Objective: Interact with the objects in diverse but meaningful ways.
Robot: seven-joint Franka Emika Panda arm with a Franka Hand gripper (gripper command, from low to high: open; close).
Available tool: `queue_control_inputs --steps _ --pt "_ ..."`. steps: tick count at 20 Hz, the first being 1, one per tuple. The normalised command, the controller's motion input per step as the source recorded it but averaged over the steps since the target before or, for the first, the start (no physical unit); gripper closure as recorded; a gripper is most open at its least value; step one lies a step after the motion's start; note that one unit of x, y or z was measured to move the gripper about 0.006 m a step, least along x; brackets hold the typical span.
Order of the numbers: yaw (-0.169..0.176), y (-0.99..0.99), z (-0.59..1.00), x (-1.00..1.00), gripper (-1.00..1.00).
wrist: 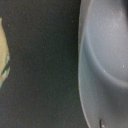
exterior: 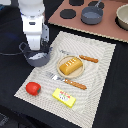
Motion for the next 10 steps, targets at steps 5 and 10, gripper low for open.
queue_control_inputs --steps 5,10 --pt "0.019 0.0 -0.21 -0.18 1.0" --pt "0.02 0.04 -0.33 -0.03 1.0"
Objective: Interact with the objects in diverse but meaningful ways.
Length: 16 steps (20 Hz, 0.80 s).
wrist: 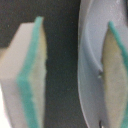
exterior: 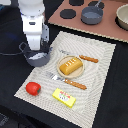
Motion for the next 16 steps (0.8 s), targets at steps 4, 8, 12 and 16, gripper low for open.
queue_control_inputs --steps 4,8,12,16 --pt "0.003 0.1 -0.3 0.0 1.0" --pt "0.0 0.11 -0.17 0.01 1.0" --pt "0.0 0.18 0.43 0.14 1.0" --pt "-0.021 0.28 0.97 0.14 1.0"
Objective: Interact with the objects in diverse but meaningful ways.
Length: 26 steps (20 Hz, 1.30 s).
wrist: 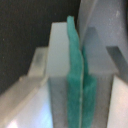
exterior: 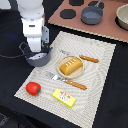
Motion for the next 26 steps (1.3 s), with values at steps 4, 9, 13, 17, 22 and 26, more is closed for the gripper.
queue_control_inputs --steps 4,9,13,17,22,26 --pt "-0.005 0.45 1.0 0.18 1.0" --pt "0.0 0.58 0.84 0.34 1.0" --pt "0.0 0.7 0.59 0.47 1.0" --pt "0.0 0.69 0.38 0.48 1.0" --pt "0.002 0.7 0.17 0.35 1.0" --pt "0.032 0.65 0.02 0.12 1.0"
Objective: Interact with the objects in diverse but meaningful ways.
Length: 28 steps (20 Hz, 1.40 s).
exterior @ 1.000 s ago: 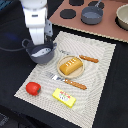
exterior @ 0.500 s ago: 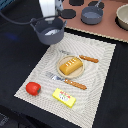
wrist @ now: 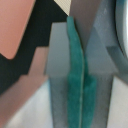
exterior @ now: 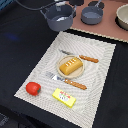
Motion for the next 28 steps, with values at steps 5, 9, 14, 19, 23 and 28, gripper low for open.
queue_control_inputs --steps 5,9,14,19,23,28 --pt "0.064 0.57 0.0 -0.09 1.0" --pt "0.066 0.58 0.01 -0.14 1.0" --pt "0.044 0.45 0.07 -0.07 1.0" --pt "0.021 0.32 0.07 0.12 1.0" --pt "0.012 0.21 0.0 0.15 1.0" --pt "0.018 0.27 0.0 0.18 1.0"
